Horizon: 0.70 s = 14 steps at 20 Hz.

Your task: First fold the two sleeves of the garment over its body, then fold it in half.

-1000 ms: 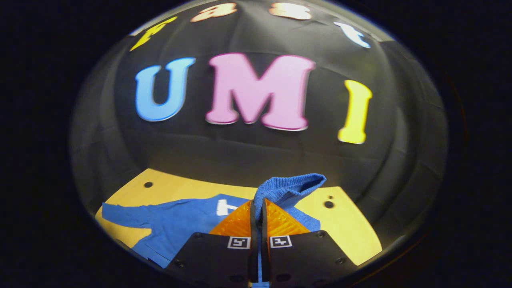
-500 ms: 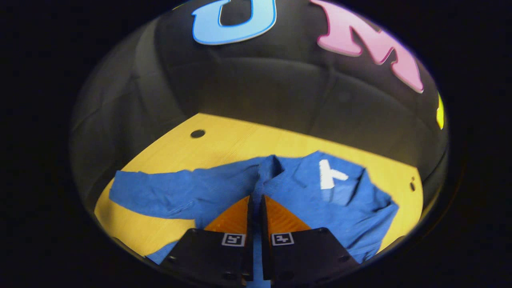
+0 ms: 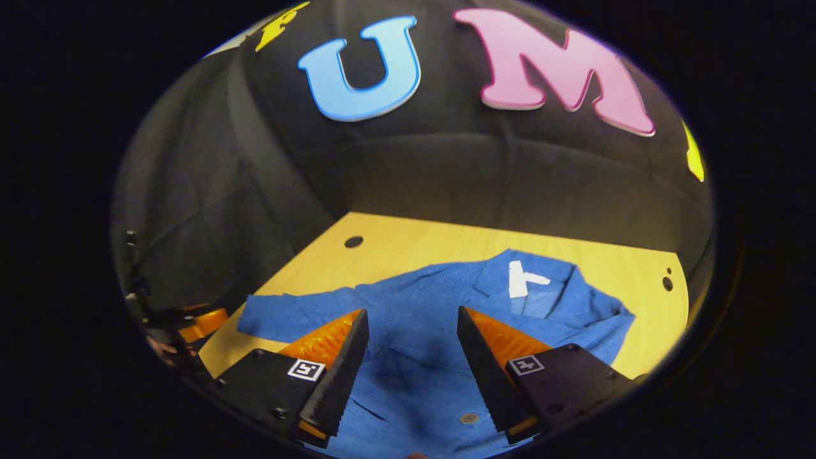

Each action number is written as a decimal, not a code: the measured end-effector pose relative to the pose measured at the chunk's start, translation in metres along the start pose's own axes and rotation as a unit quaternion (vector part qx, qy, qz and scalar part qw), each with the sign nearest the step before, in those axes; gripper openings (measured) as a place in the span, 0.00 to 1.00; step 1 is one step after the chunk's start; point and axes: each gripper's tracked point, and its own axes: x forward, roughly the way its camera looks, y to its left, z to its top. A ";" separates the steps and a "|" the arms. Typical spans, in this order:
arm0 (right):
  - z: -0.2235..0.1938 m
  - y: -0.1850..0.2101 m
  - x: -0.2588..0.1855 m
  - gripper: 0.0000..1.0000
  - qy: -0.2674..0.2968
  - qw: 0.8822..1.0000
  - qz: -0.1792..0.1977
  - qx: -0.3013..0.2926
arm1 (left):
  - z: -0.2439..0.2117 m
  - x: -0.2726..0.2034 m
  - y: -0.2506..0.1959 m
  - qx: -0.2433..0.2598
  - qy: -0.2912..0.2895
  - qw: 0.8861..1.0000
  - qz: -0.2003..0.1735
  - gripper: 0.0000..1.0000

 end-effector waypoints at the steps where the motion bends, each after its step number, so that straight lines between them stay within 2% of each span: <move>1: 0.009 -0.009 -0.023 0.79 -0.013 1.000 -0.005 -0.002 | -0.003 0.013 0.002 0.010 0.011 1.000 0.005 0.83; 3: 0.016 -0.027 -0.066 0.78 -0.027 0.999 -0.018 0.005 | -0.013 0.031 0.016 0.012 0.037 0.999 0.020 0.83; 4: 0.017 -0.036 -0.085 0.88 -0.031 0.999 -0.027 0.012 | -0.016 0.039 0.024 0.007 0.044 0.999 0.030 0.83; 9: 0.001 -0.085 -0.138 0.88 -0.036 0.995 -0.082 0.055 | -0.047 0.060 0.055 -0.017 0.081 0.993 0.082 0.83; 10: -0.004 -0.090 -0.143 0.88 -0.034 0.993 -0.089 0.067 | -0.067 0.062 0.054 -0.029 0.119 0.989 0.079 0.83; 11: -0.007 -0.094 -0.147 0.89 -0.032 0.992 -0.094 0.077 | -0.049 0.075 0.057 -0.040 0.069 0.994 0.081 0.83; 12: -0.010 -0.097 -0.152 0.89 -0.033 0.991 -0.098 0.083 | -0.046 0.081 0.057 -0.038 0.055 0.995 0.076 0.86; 13: -0.012 -0.099 -0.157 0.88 -0.033 0.991 -0.101 0.087 | -0.059 0.083 0.052 -0.022 0.093 0.993 0.065 0.82; 14: -0.015 -0.100 -0.162 0.89 -0.030 0.990 -0.102 0.089 | -0.051 0.082 0.042 -0.009 0.076 0.996 0.048 0.75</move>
